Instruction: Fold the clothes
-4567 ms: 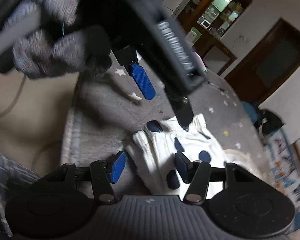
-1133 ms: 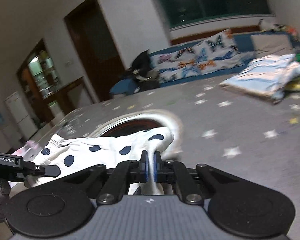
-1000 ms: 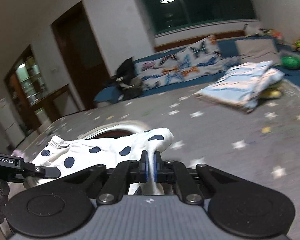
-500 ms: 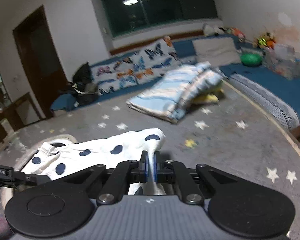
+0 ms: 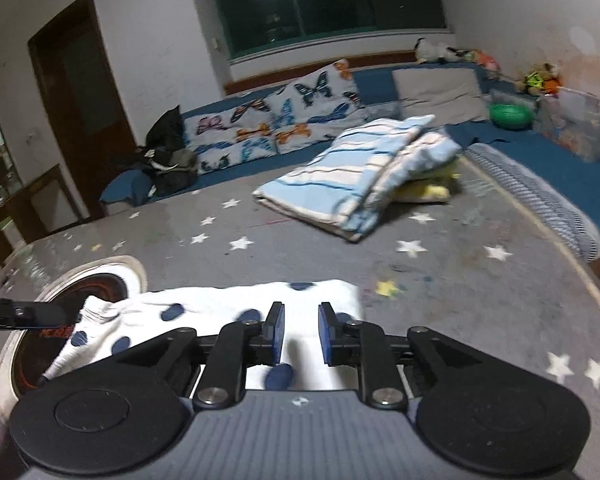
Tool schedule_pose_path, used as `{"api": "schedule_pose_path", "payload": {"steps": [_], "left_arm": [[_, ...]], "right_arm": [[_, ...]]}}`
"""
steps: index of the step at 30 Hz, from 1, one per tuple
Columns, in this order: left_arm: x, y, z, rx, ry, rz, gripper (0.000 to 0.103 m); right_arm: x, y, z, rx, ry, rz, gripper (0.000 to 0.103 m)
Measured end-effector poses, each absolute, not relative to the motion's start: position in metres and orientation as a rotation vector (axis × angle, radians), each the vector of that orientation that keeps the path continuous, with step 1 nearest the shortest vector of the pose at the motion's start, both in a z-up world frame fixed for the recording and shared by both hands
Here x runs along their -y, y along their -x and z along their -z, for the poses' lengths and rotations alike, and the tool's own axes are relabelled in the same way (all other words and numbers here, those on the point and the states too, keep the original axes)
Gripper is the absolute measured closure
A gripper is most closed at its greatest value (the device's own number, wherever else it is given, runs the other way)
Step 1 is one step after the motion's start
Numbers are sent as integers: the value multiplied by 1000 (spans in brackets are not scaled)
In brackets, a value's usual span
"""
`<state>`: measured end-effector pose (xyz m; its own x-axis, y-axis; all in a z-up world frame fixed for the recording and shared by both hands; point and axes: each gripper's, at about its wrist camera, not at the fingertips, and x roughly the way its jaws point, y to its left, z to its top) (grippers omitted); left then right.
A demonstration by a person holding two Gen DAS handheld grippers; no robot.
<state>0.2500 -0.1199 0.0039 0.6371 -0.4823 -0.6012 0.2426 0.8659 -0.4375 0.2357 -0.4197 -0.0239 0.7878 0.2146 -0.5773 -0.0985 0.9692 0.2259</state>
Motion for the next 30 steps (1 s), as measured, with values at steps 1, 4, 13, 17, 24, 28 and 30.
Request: {"api": "schedule_pose_path", "payload": {"steps": [1,4,13,17,24,28,30], "left_arm": [[124,-254,-3,-781,323,423,63],[133,-264,3,-796,284,418,63],[128,-287,25,-843,281,362,64],[126,-280,22,-832,285,366,61],[126,-253,12,-814,285,395,48],[127,-238,13,-818,283,399,44],[127,-232,15,-823,279,400,43]], "right_arm": [[416,-239,24,-648,-185,-181,84],[407,-255,31,-680,-187,-195,78],[404,-284,51,-740,-213,-188,71],[409,-272,38,-715,-213,-196,65],[412,-214,24,-701,-183,-241,55],[414,-177,25,-701,-179,-272,55],[413,-162,29,-709,-167,-276,55]]}}
